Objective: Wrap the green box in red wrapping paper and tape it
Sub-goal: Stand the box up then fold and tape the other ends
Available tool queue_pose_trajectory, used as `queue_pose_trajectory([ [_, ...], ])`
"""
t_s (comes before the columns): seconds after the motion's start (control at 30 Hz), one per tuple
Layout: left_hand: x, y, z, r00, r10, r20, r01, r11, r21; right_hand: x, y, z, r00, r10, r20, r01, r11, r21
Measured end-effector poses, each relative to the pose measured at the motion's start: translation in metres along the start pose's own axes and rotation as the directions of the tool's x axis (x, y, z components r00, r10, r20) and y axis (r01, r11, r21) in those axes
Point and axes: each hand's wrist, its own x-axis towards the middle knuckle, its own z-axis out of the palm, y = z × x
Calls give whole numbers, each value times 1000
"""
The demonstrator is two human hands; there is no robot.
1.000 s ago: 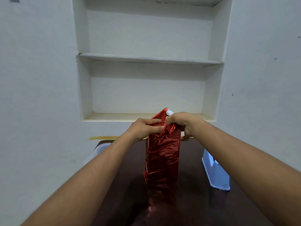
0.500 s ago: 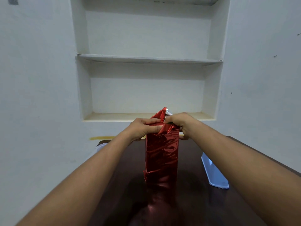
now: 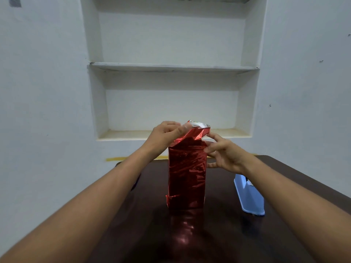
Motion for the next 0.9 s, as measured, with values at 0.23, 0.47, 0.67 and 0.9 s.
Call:
queue_pose_trajectory([
  [0.23,15,24,5,994,91,54,-94,994,52,13,5,3,992,-43,-121,22,986,-168],
  [0.47,45,44,-4,987,105,-121,-106,994,0,12,3,4,990,-24,-141,-2,983,-181],
  [0.67,87,38,7,923,-106,371,-154,780,606,12,4,5,991,-27,-128,5,985,-174],
  [0.9,118,59,16,885,-82,458,-261,728,634,11,4,1,996,-34,-84,18,983,-184],
])
